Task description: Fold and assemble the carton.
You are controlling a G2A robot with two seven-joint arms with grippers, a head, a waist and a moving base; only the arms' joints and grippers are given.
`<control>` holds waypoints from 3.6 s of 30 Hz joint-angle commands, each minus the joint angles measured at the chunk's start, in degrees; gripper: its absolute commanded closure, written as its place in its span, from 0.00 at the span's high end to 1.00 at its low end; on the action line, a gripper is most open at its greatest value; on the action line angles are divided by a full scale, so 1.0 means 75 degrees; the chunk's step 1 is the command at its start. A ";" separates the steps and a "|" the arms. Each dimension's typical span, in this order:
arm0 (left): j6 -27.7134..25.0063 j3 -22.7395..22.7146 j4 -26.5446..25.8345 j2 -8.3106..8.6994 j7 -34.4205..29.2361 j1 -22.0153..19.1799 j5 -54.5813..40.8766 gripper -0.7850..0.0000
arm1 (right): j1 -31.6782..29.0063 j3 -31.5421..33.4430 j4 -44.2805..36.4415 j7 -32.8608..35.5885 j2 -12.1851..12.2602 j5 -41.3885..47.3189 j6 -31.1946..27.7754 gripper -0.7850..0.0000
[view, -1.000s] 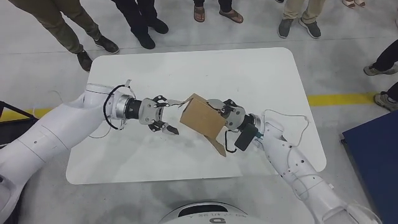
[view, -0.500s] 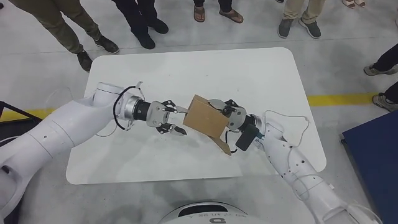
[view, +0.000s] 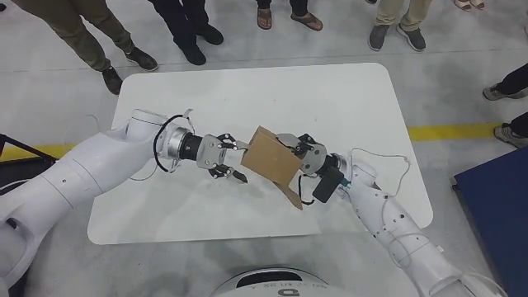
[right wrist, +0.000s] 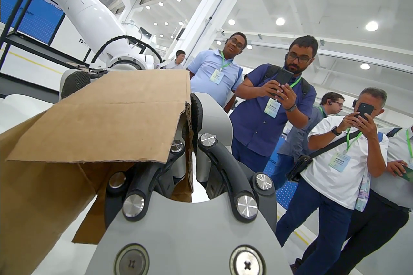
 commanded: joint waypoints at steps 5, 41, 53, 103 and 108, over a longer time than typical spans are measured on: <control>0.0087 0.0000 -0.0106 -0.0026 0.0087 0.0037 0.0073 0.71 | -0.0039 0.0018 -0.0049 0.0012 0.0021 0.0011 0.0002 0.00; -0.1785 -0.0785 0.1388 0.0818 -0.1592 0.0440 -0.1026 1.00 | -0.0156 0.0315 -0.0147 0.0281 0.0185 -0.0115 -0.0065 0.00; -0.1785 -0.0785 0.1388 0.0818 -0.1592 0.0440 -0.1026 1.00 | 0.1622 -0.0802 -0.0256 0.2522 0.0287 -0.5424 -0.0882 0.00; -0.1785 -0.0785 0.1388 0.0818 -0.1592 0.0440 -0.1026 1.00 | 0.8098 -0.6473 -0.1121 -0.1713 0.1676 -0.9481 -0.1650 0.00; -0.1785 -0.0785 0.1388 0.0818 -0.1592 0.0440 -0.1026 1.00 | 0.8098 -0.6473 -0.1121 -0.1713 0.1676 -0.9481 -0.1650 0.00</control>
